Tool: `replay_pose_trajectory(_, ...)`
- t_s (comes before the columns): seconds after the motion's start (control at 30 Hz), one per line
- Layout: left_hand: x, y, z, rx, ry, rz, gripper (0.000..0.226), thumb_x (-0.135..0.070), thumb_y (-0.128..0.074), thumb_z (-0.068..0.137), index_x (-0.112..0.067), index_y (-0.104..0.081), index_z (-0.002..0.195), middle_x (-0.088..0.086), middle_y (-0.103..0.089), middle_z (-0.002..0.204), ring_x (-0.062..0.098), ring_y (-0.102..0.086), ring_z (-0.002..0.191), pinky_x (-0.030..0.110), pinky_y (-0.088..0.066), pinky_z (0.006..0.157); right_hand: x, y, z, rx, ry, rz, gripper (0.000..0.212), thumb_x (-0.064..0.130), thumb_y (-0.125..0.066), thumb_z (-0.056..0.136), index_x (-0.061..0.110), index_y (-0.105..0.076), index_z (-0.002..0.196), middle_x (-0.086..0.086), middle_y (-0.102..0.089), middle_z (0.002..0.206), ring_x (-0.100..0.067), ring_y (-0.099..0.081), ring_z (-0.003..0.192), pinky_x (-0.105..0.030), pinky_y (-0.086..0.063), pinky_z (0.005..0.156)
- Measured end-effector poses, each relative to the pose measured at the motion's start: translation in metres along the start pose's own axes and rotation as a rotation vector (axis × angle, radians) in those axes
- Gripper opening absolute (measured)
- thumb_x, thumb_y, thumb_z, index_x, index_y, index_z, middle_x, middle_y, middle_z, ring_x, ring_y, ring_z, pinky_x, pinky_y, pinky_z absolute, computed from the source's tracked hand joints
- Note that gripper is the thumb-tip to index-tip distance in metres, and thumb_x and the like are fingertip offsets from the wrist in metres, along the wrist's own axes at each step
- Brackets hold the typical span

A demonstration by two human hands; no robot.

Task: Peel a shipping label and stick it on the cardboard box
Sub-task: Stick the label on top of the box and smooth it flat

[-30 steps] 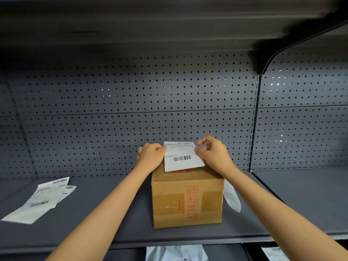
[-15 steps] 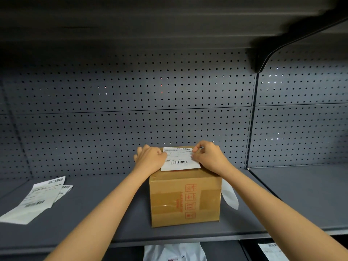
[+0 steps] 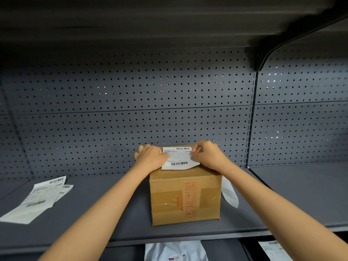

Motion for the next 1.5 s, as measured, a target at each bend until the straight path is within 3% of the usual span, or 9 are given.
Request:
replay_pose_trajectory(0.13,-0.001,0.0,0.001,0.036,0.007,0.044,0.033,-0.035,-0.042,0.085,-0.016,-0.049,0.058,0.012,-0.057,0.112,0.031,-0.037,0.116,0.041,-0.035,0.096,0.004,0.0,-0.001,0.022,-0.01,-0.036,0.004,0.011,-0.056,0.083,0.013,-0.06,0.082,-0.002,-0.062,0.08,-0.016,-0.055,0.071,-0.024,-0.043,0.058)
replay_pose_trajectory(0.23,-0.002,0.0,0.003,0.063,0.003,0.077,0.036,-0.034,-0.042,0.085,-0.004,-0.061,0.081,0.015,-0.057,0.115,0.032,-0.037,0.117,0.042,-0.035,0.098,0.007,0.001,0.0,0.041,-0.024,-0.073,0.008,0.01,-0.053,0.084,0.011,-0.061,0.084,-0.007,-0.065,0.089,-0.017,-0.055,0.071,-0.022,-0.041,0.055)
replay_pose_trajectory(0.33,-0.003,0.002,0.004,0.08,0.0,0.114,0.042,-0.034,-0.041,0.085,0.0,-0.06,0.099,0.016,-0.057,0.116,0.032,-0.038,0.116,0.041,-0.035,0.098,0.008,0.001,0.002,0.068,-0.041,-0.109,0.013,0.012,-0.054,0.085,0.007,-0.063,0.092,-0.009,-0.067,0.098,-0.012,-0.05,0.062,-0.021,-0.039,0.053)
replay_pose_trajectory(0.43,-0.004,0.003,0.006,0.116,0.004,0.153,0.045,-0.036,-0.04,0.086,-0.001,-0.058,0.107,0.015,-0.056,0.118,0.032,-0.038,0.117,0.041,-0.034,0.099,0.008,0.001,0.003,0.075,-0.045,-0.131,0.017,0.013,-0.055,0.084,0.005,-0.065,0.096,-0.012,-0.067,0.104,-0.016,-0.052,0.072,-0.024,-0.042,0.058)
replay_pose_trajectory(0.83,-0.009,0.013,0.008,0.17,-0.044,0.41,0.048,-0.055,-0.037,0.085,-0.013,-0.057,0.099,0.009,-0.057,0.112,0.028,-0.042,0.115,0.04,-0.032,0.093,0.008,0.004,0.002,0.055,0.023,-0.183,0.019,0.015,-0.054,0.085,0.007,-0.069,0.093,-0.007,-0.069,0.103,-0.014,-0.055,0.08,-0.022,-0.047,0.066)
replay_pose_trajectory(0.97,-0.003,0.013,0.005,0.009,-0.203,0.079,0.029,-0.045,-0.05,0.085,-0.016,-0.047,0.093,0.004,-0.056,0.106,0.024,-0.049,0.105,0.037,-0.039,0.087,0.004,0.006,-0.002,-0.018,0.12,-0.043,0.019,0.019,-0.052,0.087,0.012,-0.069,0.094,-0.006,-0.068,0.095,-0.021,-0.059,0.084,-0.026,-0.047,0.069)
replay_pose_trajectory(1.1,0.0,0.006,-0.001,0.151,-0.376,-0.316,0.019,-0.026,-0.052,0.087,-0.024,-0.058,0.105,-0.004,-0.055,0.121,0.012,-0.047,0.116,0.029,-0.036,0.096,0.008,0.002,-0.004,0.167,0.166,0.077,0.024,0.02,-0.054,0.088,0.017,-0.068,0.107,0.009,-0.064,0.1,-0.003,-0.054,0.088,-0.018,-0.041,0.078)
replay_pose_trajectory(1.23,0.005,0.0,-0.001,0.341,-0.369,-0.39,0.03,-0.017,-0.043,0.09,-0.024,-0.065,0.108,-0.005,-0.056,0.129,0.011,-0.047,0.122,0.031,-0.033,0.107,0.004,-0.004,-0.001,0.314,0.161,0.076,0.025,0.026,-0.055,0.087,0.021,-0.069,0.107,0.006,-0.062,0.126,-0.009,-0.051,0.119,-0.028,-0.032,0.108)
replay_pose_trajectory(1.5,0.038,0.002,0.002,0.35,-0.299,-0.437,0.04,-0.033,-0.035,0.074,-0.051,-0.066,0.092,-0.006,-0.048,0.13,0.009,-0.04,0.124,0.035,-0.03,0.11,-0.021,0.01,0.001,0.301,0.082,0.126,0.025,0.027,-0.054,0.087,0.017,-0.071,0.103,0.009,-0.061,0.12,-0.006,-0.05,0.119,-0.019,-0.032,0.101)
Point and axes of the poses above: each hand's wrist, its own z-axis towards the middle knuckle, its own y-axis out of the back of the hand, x = y × z, the point moved 2 cm from there along z, towards the middle knuckle
